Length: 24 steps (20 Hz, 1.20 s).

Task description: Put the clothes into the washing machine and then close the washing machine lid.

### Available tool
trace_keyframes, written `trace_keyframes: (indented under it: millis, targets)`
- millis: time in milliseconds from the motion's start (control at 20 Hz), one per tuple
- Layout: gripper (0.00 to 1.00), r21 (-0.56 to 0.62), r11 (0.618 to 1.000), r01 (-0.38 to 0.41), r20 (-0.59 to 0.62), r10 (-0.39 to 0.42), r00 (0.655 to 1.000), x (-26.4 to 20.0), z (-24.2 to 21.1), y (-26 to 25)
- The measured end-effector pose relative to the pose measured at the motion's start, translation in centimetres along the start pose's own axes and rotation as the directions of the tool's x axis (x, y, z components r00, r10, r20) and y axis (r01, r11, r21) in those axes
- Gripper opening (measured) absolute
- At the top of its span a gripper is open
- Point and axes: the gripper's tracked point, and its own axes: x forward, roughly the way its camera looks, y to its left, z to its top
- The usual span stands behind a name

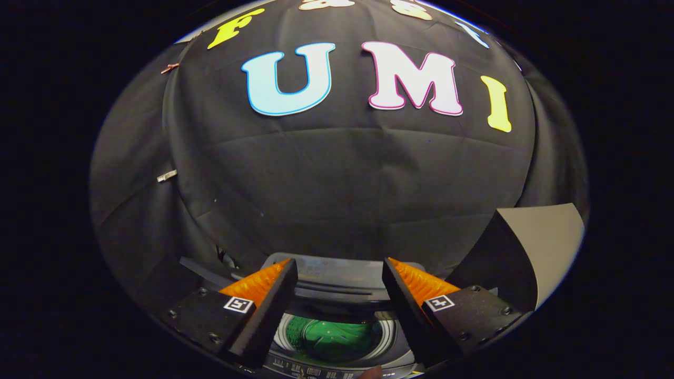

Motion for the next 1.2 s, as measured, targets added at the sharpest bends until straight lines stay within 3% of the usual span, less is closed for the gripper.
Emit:
trace_keyframes:
  millis: [150,500,950,1200]
  targets:
    - [1.0,-0.066,0.998,0.011,-0.032,-0.013,0.999,0.1,-0.7,-0.5]
    - [1.0,-0.029,0.999,0.014,-0.027,-0.015,1.0,-3.0,-3.5,-1.6]
    - [1.0,0.023,0.998,0.061,0.124,-0.063,0.99,-7.9,-3.2,-3.0]
    - [1.0,-0.019,0.999,0.035,0.212,-0.03,0.977,-11.7,-1.2,-2.6]
